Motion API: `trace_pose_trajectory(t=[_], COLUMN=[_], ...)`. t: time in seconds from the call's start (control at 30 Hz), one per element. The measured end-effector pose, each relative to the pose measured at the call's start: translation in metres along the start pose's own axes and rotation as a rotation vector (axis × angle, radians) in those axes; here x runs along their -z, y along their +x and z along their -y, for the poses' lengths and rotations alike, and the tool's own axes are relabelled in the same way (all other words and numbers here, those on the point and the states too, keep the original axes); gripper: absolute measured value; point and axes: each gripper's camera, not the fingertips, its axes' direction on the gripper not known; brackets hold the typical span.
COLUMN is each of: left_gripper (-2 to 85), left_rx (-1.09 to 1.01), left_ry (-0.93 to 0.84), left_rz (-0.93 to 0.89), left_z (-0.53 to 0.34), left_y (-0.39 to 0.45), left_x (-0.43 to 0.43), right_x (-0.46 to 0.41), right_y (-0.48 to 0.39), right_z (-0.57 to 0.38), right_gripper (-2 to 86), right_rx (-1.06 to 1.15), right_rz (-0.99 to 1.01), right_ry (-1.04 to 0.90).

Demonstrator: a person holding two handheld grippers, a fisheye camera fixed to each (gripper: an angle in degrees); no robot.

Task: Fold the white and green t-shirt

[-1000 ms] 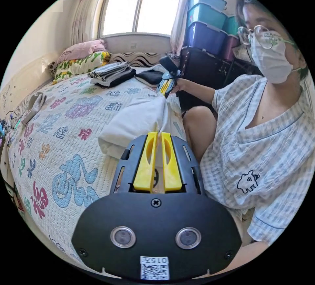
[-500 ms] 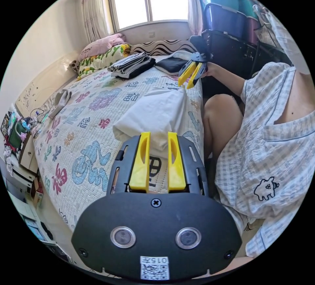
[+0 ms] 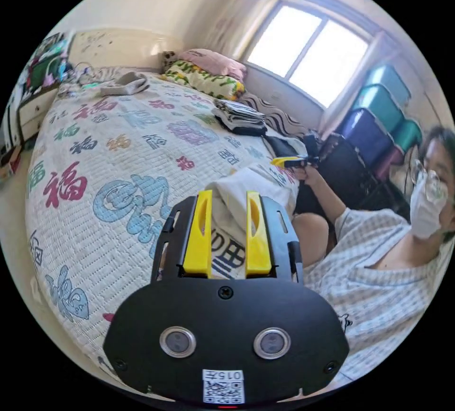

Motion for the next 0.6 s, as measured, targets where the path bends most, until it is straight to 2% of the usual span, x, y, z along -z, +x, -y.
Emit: trace_pose_trajectory(t=[0.07,0.23,0.4,0.6], left_gripper=[11.3,10.5,0.7,-0.4], left_rx=[0.071,0.180,0.291,0.246], left_ry=[-0.030,-0.118,-0.058,-0.080], left_rz=[-0.087,-0.218,-0.303,-0.222], left_z=[0.014,0.041,0.047,0.061], left_y=[-0.016,-0.042,-0.075,-0.074], left_x=[-0.017,-0.067,-0.067,-0.065], right_x=[-0.011,-0.027,-0.016,-0.019], right_y=[0.013,0.025,0.038,0.056], right_z=[0.012,0.031,0.035,0.037], right_gripper=[10.5,7.2,2.6,1.3], right_rx=[-0.052,-0.107,-0.146,-0.232], right_rz=[0.078,0.080,0.140,0.188], right_ry=[-0.024,-0.068,-0.029,-0.023])
